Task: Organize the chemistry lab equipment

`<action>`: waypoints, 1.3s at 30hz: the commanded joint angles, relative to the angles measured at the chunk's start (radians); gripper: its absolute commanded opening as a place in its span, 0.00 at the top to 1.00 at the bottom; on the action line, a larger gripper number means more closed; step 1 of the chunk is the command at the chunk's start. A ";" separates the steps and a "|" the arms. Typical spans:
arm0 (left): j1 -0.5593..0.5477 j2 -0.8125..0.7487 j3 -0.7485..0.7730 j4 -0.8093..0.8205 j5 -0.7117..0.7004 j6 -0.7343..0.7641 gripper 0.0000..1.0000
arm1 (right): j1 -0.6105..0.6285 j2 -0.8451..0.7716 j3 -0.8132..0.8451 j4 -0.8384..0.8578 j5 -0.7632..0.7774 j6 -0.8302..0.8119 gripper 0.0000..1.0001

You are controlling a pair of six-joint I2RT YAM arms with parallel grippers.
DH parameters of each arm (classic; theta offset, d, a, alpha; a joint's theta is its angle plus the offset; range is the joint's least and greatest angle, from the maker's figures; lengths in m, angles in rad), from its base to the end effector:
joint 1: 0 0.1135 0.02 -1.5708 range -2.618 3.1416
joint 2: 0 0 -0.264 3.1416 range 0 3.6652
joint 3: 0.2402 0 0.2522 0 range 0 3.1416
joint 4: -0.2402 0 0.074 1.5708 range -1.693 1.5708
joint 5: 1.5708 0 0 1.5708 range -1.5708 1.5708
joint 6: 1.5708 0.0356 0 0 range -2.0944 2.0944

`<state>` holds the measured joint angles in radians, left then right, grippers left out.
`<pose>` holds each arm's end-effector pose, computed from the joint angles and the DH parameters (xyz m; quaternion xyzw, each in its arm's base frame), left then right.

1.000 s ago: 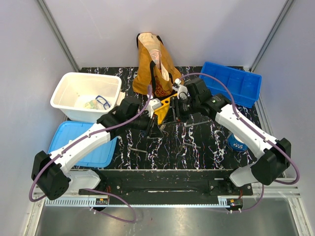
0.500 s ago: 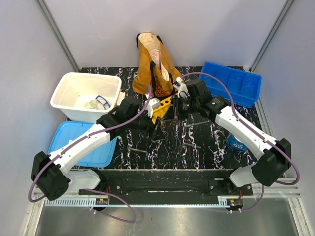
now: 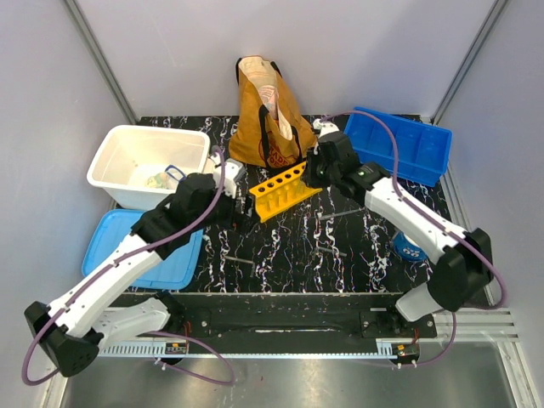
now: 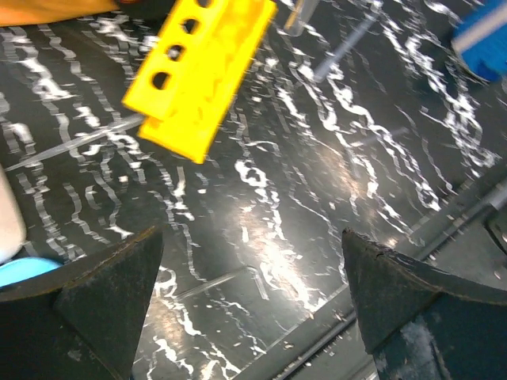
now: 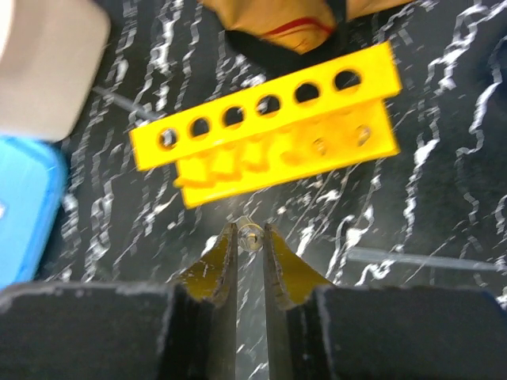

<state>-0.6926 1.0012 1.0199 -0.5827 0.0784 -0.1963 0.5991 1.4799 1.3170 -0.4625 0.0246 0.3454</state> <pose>0.1629 -0.1388 0.3419 0.2333 0.8438 -0.2383 0.4204 0.2783 0.1889 0.3317 -0.1071 0.8838 0.1973 0.4104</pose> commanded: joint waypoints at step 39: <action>0.001 -0.188 -0.061 0.024 -0.382 -0.031 0.01 | -0.002 0.175 -0.009 0.294 0.118 -0.217 0.83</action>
<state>-0.6926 0.8135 0.9573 -0.5968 -0.2848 -0.2192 0.5980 1.6993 1.2808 -0.1703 0.1562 0.1360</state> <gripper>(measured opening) 0.988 0.188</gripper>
